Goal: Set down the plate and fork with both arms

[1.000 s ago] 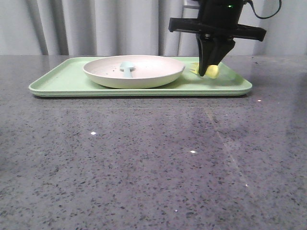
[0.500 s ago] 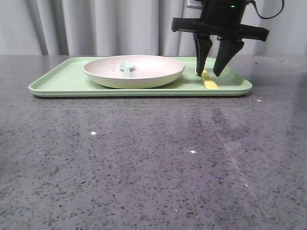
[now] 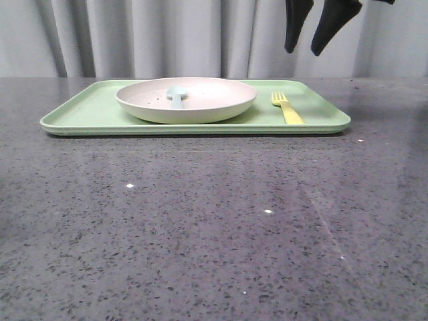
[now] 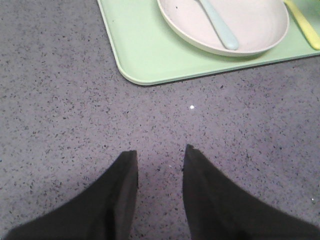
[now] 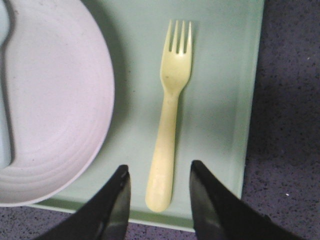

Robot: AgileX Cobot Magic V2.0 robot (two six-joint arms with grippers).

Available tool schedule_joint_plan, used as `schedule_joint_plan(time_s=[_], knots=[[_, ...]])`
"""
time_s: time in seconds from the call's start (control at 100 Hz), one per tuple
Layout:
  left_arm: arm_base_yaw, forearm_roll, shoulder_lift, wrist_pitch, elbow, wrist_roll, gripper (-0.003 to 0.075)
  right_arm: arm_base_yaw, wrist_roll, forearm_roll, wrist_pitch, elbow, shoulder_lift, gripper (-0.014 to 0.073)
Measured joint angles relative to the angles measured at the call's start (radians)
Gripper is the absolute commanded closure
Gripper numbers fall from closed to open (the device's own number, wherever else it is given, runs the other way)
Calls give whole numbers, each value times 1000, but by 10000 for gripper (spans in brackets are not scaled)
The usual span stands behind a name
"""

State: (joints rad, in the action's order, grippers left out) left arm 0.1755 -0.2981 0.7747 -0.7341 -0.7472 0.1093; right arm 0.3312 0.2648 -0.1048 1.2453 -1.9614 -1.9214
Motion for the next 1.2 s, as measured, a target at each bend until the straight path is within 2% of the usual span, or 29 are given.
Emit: schedule_joint_plan(time_s=[0.22,0.38,0.62,0.7,0.87,0.94,0.99,1.2], knots=[[0,0,0,53,0,0,522,0,-22,1,-19,83,134,285],[0,0,0,70,0,0,566,0,-24,5,-103,238,271,285],[0,0,0,93,0,0,577,0,-24,33,-261,508,506,292],[0,0,0,99,0,0,611,0,-24,45,-316,586,578,359],[0,0,0,112,0,0,736,0,-26,56,-403,736,727,582],[0,0,0,113,0,0,741,0,-26,62,-427,791,785,641],[0,0,0,113,0,0,741,0,-26,69,-442,827,830,664],[0,2,-9,120,2,0,741,0,-26,117,-484,964,988,660]])
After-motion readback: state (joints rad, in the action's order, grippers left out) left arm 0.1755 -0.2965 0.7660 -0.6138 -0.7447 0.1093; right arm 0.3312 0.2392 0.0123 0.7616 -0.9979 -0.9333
